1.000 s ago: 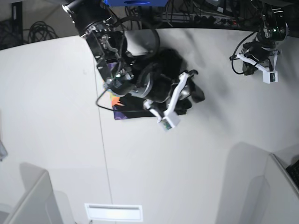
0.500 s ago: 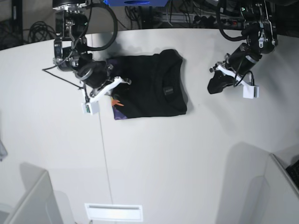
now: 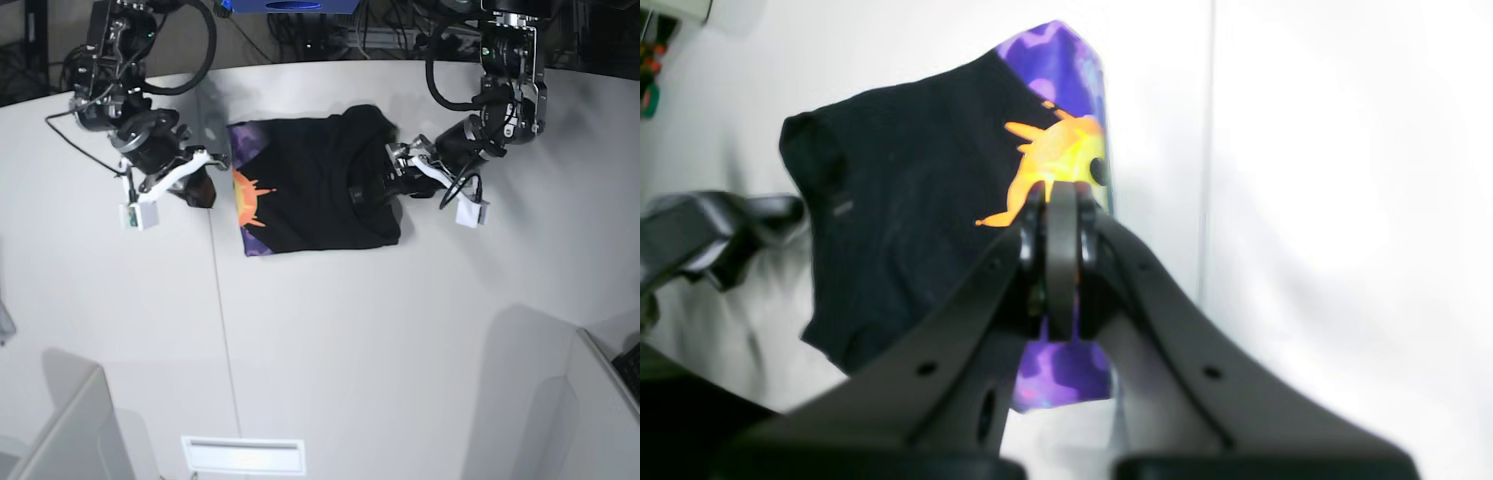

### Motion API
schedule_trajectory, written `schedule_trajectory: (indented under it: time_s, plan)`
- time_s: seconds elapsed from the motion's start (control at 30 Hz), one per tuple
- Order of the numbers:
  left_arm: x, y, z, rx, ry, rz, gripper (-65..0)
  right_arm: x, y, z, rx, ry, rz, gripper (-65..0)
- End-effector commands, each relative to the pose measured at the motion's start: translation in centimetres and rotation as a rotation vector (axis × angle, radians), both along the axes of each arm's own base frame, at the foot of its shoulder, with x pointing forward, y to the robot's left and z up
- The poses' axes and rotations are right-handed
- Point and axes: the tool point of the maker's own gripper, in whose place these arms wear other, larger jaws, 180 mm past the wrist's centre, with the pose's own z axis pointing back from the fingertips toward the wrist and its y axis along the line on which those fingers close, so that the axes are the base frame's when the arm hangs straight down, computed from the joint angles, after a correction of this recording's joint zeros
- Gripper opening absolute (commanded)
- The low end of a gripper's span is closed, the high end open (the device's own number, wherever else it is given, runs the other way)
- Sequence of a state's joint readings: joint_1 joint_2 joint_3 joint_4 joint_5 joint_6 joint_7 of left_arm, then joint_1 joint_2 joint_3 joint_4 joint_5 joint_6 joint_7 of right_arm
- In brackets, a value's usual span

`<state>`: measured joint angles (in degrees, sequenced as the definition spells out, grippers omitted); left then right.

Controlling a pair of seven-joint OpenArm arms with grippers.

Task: Fold the T-shirt properly
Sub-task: 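Grasp the bundle's edge with the left gripper and pull it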

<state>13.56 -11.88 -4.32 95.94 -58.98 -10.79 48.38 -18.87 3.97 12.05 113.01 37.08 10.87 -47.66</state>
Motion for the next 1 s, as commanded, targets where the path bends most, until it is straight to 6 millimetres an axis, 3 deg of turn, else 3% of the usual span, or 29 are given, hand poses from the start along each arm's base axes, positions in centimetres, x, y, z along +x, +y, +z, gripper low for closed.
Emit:
schedule_trajectory:
  time_s: [0.0, 0.33, 0.4, 0.5, 0.7, 0.8, 0.97]
  plan:
    - [0.8, -0.5, 0.6, -0.026, -0.027, -0.006, -1.3, 0.3, -0.4, 0.9, 0.000, -0.043, -0.003, -65.0]
    - [0.5, -3.2, -3.4, -0.001, 0.080, -0.101, -3.3, 0.0, -3.7, 1.0, -0.038, -0.049, -0.075, -65.0]
    - [0.4, -3.6, -4.1, 0.027, 0.090, -0.127, -9.1, 0.0, -4.4, 1.0, -0.045, -0.051, -0.096, -65.0]
    - [0.0, -4.3, -4.6, 0.033, 0.103, -0.145, -23.9, -0.1, -5.7, 1.1, -0.059, -0.052, -0.129, -65.0]
    - [0.1, -4.1, -5.2, 0.078, 0.104, -0.165, -65.0, -0.3, -8.1, 1.3, -0.083, -0.055, -0.191, -65.0]
    - [0.7, -3.8, -5.2, 0.103, 0.095, -0.171, -65.0, -0.4, -9.1, 1.4, -0.093, -0.055, -0.220, -65.0]
    - [0.5, -5.0, -5.3, 0.171, 0.075, -0.294, -65.0, -0.8, -11.0, 1.6, -0.112, -0.055, -0.272, -65.0]
